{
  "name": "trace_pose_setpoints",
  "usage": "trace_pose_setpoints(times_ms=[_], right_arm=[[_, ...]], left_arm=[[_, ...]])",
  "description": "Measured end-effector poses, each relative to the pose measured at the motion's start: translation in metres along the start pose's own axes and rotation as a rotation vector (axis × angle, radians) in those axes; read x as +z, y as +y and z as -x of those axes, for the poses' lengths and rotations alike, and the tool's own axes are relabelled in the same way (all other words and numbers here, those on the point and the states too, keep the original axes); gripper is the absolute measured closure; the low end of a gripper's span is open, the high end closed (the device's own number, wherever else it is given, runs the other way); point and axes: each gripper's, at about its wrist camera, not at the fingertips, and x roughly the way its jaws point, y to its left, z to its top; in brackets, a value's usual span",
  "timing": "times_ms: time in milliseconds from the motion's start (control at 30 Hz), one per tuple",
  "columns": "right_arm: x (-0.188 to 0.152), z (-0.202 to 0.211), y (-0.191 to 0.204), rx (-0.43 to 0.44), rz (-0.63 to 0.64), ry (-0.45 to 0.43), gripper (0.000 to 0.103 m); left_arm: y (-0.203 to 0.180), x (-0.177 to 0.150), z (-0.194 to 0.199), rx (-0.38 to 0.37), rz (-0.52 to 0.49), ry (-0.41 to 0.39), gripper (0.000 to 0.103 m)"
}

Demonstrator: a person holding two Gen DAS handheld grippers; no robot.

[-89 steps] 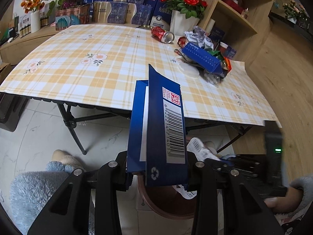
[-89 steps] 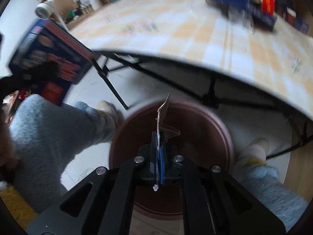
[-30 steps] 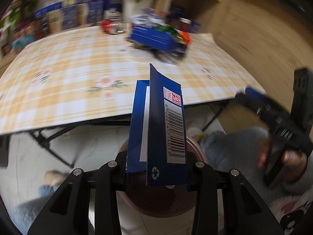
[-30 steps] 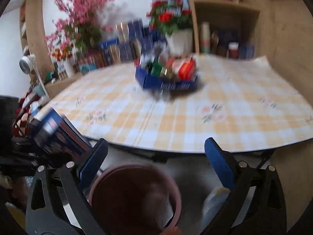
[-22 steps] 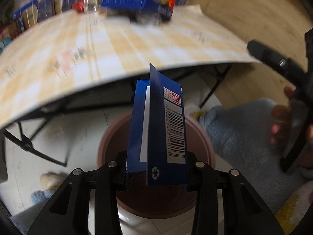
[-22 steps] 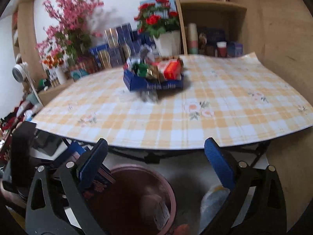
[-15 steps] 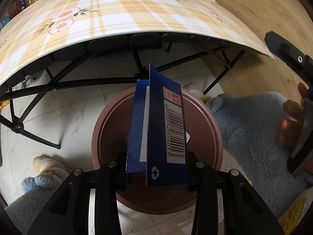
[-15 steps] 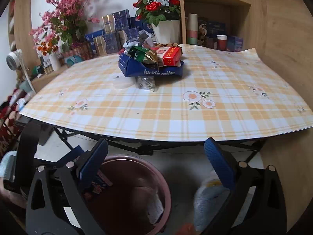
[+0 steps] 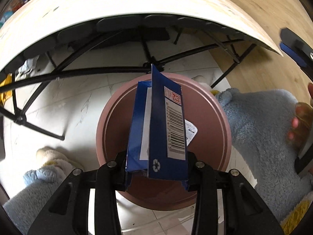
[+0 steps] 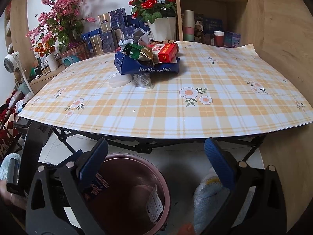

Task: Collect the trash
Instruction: 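Open the left gripper to drop the blue carton into the bin, then move the right gripper back to the tray and grasp the crumpled grey paper bag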

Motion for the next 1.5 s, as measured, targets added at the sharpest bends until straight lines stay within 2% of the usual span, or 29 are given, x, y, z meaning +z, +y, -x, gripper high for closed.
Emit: trace_pose_setpoints(times_ms=[33,100,167,233,367,567,767,1000,1200,1267,1367,1433,1500], right_arm=[[0.000,0.000,0.000,0.000,0.000,0.002,0.006],[0.000,-0.001,0.000,0.000,0.000,0.006,0.006],[0.000,-0.001,0.000,-0.001,-0.002,0.008,0.006],[0.000,-0.001,0.000,-0.001,-0.005,0.008,0.006],[0.000,0.000,-0.001,-0.002,-0.011,0.008,0.006],[0.000,-0.001,-0.002,-0.013,-0.020,0.011,0.006],[0.001,-0.003,-0.006,-0.027,-0.039,0.018,0.006],[0.001,-0.007,-0.008,-0.037,-0.050,0.028,0.006],[0.007,-0.005,-0.016,-0.028,-0.094,0.021,0.006],[0.014,-0.004,-0.020,-0.022,-0.107,0.021,0.006],[0.036,-0.003,-0.018,-0.043,-0.052,0.028,0.006],[0.059,-0.004,-0.015,-0.039,-0.013,0.020,0.006],[0.092,-0.010,-0.010,-0.021,0.036,0.012,0.006]], left_arm=[[0.003,-0.001,0.001,0.001,0.009,0.000,0.064],[0.008,0.000,0.003,0.015,0.035,-0.008,0.048],[0.011,0.000,0.009,0.022,0.050,-0.038,0.041],[0.011,0.000,0.020,0.029,0.053,-0.089,0.033],[0.011,-0.002,0.051,0.062,0.063,-0.244,0.016],[0.014,-0.005,0.084,0.157,0.106,-0.389,0.006],[0.012,-0.006,0.112,0.226,0.114,-0.519,0.006],[0.008,-0.007,0.125,0.264,0.087,-0.596,0.006],[0.009,-0.005,0.140,0.289,0.090,-0.627,0.006],[0.014,-0.002,0.153,0.275,0.102,-0.646,0.006],[0.023,0.003,0.176,0.251,0.126,-0.708,0.006],[0.030,0.013,0.187,0.274,0.134,-0.735,0.006],[0.037,0.026,0.193,0.289,0.137,-0.724,0.006]])
